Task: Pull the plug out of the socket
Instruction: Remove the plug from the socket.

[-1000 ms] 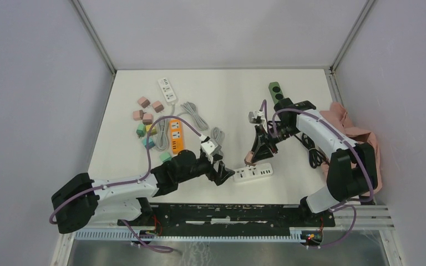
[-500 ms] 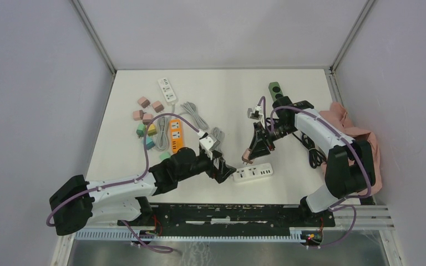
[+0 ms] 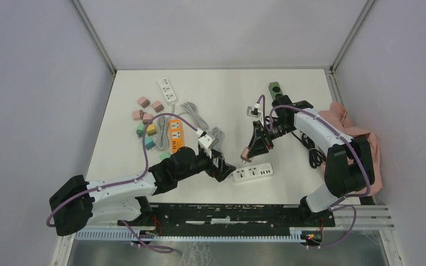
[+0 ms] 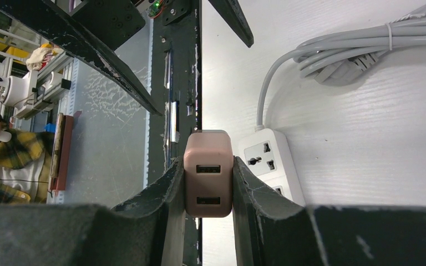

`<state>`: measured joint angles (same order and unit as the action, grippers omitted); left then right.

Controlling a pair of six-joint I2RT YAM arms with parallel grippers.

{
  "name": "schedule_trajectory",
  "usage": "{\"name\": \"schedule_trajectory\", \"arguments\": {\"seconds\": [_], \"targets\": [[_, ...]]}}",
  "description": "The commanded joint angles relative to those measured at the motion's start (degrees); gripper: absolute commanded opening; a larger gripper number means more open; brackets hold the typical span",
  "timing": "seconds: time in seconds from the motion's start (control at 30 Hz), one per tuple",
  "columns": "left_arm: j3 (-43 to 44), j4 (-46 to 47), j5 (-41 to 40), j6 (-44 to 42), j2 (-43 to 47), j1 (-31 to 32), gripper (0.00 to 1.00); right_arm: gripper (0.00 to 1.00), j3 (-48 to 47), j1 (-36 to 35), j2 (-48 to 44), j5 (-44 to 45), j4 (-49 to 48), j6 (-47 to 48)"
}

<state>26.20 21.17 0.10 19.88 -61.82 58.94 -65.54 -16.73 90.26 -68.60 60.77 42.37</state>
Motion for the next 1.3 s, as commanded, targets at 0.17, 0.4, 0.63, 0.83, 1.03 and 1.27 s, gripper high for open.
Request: {"name": "schedule_trajectory", "arguments": {"seconds": [0.17, 0.4, 0.63, 0.83, 1.03, 1.27], "targets": [[1.76, 2.57, 0.41, 0.68, 0.43, -0.16, 0.99, 0.0, -0.81, 0.29, 1.03, -3.64, -2.02, -3.05], [1.61, 3.4, 1.26, -0.44, 0.82, -0.21, 0.99, 0.0, 0.22, 0.28, 1.37, -3.82, -6.12, -9.51], [2.12, 3.7, 0.58, -0.61, 0.86, -0.17, 0.99, 0.0, 1.95, 0.3, 1.96, -3.76, -14.19, -20.96], [4.79, 0.17, -3.11, 1.92, -1.97, -0.18, 0.99, 0.0, 2.7, 0.28, 3.33, -2.67, -18.82, -29.28], [5.96, -0.96, -5.94, 3.93, -3.7, -0.22, 0.99, 0.0, 2.94, 0.34, 3.93, -1.98, -20.3, -31.7], [7.45, -1.92, -6.72, 5.23, -5.2, -0.22, 1.0, 0.0, 3.22, 0.31, 4.2, -1.67, -21.65, -33.46]]}}
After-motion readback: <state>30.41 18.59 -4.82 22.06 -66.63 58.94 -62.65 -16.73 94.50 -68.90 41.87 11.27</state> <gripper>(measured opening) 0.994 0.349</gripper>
